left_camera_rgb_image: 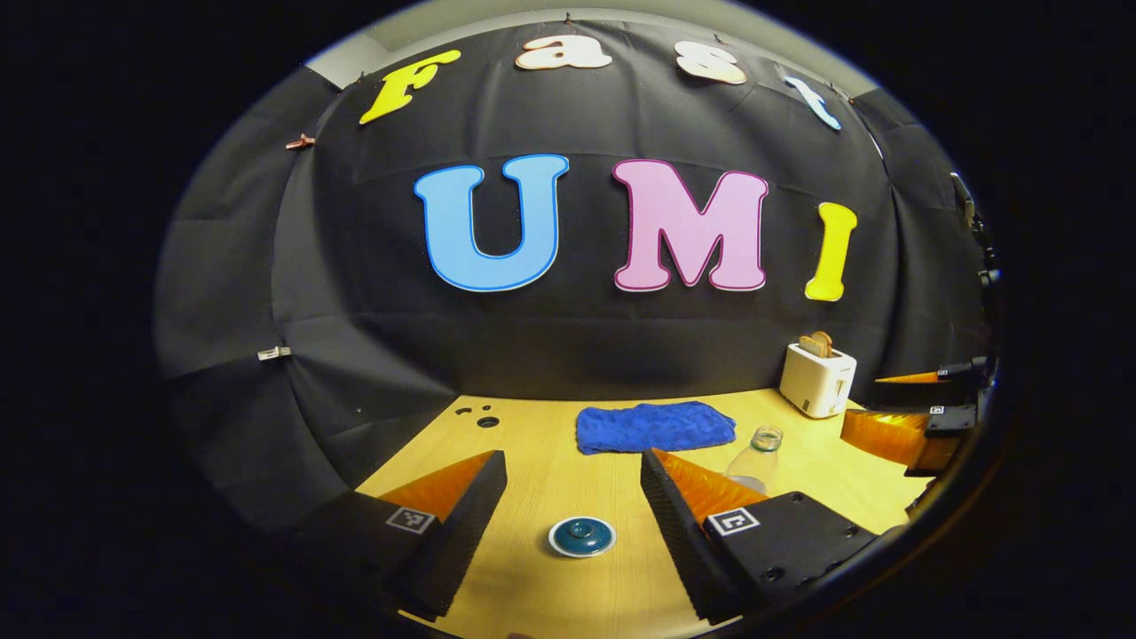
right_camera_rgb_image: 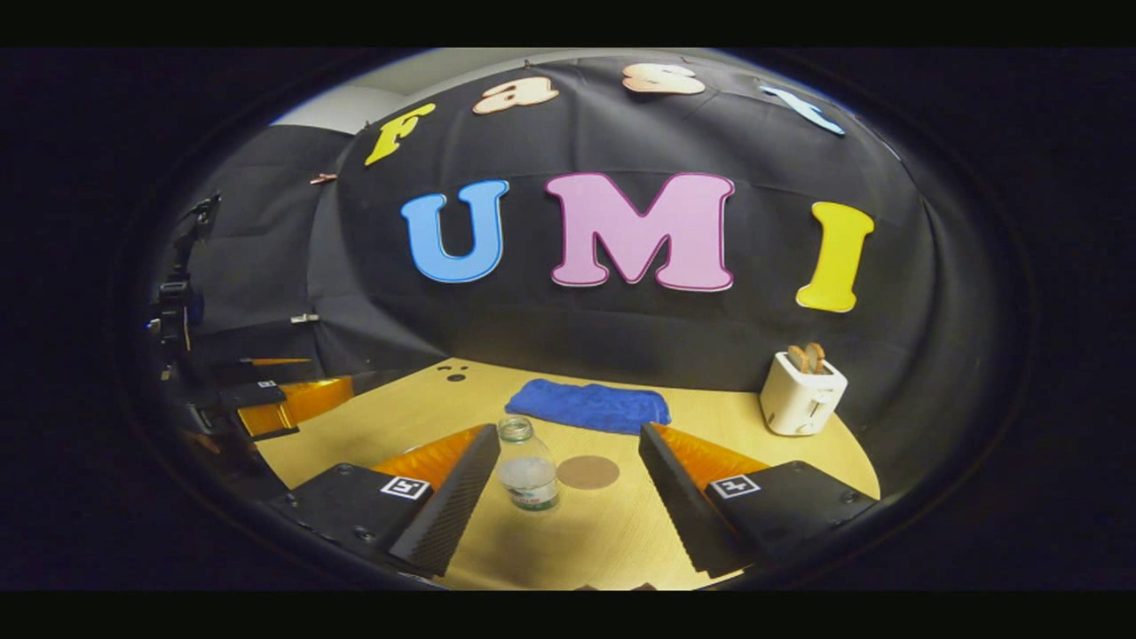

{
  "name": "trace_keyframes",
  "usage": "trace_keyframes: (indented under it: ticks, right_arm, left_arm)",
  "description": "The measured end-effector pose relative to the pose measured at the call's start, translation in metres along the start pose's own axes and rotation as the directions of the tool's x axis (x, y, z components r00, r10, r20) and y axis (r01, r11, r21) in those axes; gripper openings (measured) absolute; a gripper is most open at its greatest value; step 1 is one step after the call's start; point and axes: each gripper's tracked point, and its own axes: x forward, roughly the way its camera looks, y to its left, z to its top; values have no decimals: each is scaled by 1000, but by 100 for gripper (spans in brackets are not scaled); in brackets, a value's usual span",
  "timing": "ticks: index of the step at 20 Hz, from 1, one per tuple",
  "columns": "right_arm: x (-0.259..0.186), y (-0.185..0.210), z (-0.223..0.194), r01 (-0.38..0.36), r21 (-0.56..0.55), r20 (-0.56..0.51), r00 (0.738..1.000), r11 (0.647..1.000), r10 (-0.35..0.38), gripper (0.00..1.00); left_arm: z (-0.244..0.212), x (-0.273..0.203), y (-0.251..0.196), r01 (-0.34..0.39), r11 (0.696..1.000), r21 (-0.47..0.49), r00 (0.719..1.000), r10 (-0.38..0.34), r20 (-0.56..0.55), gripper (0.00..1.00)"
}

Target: Open the teacup lid with one hand, grasp the water bottle and pour water into the teacup with the other hand; after pouring, place the water bottle on the coaster and then close the teacup lid.

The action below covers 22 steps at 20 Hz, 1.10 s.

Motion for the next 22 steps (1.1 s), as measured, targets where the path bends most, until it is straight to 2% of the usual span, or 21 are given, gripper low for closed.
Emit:
trace_keyframes:
  ticks: [4,12,17,22]
  right_arm:
    - [7,6,-31,-23,4,-58,998,1000,23,99]
    - [44,25,-90,-81,-15,-98,992,997,79,98]
    - [59,28,-101,-103,-100,-58,994,990,97,98]
    - [72,28,-116,-99,-33,-62,993,995,97,99]
  left_arm:
    - [-31,24,-2,32,999,31,999,-30,-42,96]
    - [-119,82,-3,26,1000,10,994,-25,-102,94]
    - [-149,99,-10,62,997,47,993,-57,-104,82]
    - [-161,108,-13,73,997,37,993,-69,-91,70]
